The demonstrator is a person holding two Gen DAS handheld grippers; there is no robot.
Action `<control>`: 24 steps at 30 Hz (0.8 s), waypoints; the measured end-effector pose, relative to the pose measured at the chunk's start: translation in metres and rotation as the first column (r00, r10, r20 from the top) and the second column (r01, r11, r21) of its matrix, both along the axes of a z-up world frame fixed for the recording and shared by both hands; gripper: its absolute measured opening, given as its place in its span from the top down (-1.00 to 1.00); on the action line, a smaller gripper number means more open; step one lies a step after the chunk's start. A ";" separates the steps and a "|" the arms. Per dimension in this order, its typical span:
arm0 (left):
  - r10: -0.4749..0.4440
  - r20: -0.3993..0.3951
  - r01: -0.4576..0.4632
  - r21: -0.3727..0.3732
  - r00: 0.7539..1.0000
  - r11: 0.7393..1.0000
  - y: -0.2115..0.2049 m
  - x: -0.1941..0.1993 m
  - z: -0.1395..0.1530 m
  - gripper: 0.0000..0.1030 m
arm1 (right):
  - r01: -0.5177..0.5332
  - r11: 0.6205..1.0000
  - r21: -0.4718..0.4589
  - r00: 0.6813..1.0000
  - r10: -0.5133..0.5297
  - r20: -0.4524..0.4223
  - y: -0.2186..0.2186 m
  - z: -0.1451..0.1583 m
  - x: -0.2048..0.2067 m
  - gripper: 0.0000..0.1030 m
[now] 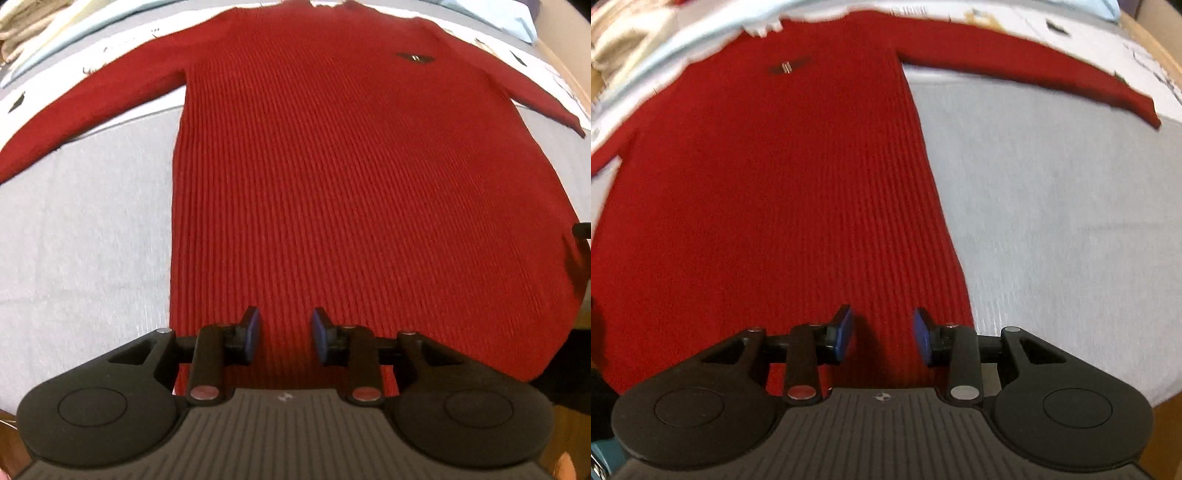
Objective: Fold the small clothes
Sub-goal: 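Release the hem and raise both grippers above the spread sweater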
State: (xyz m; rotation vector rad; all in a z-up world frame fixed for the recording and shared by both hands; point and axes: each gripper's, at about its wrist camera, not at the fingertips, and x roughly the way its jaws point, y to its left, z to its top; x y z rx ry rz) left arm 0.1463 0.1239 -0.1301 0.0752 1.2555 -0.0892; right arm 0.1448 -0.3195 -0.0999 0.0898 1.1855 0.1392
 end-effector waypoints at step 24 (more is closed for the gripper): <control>0.092 0.634 -0.025 -0.115 0.768 0.993 -0.097 0.076 0.166 -0.03 | 0.245 0.961 0.127 0.877 -0.276 0.393 -0.046 0.075 0.024 0.22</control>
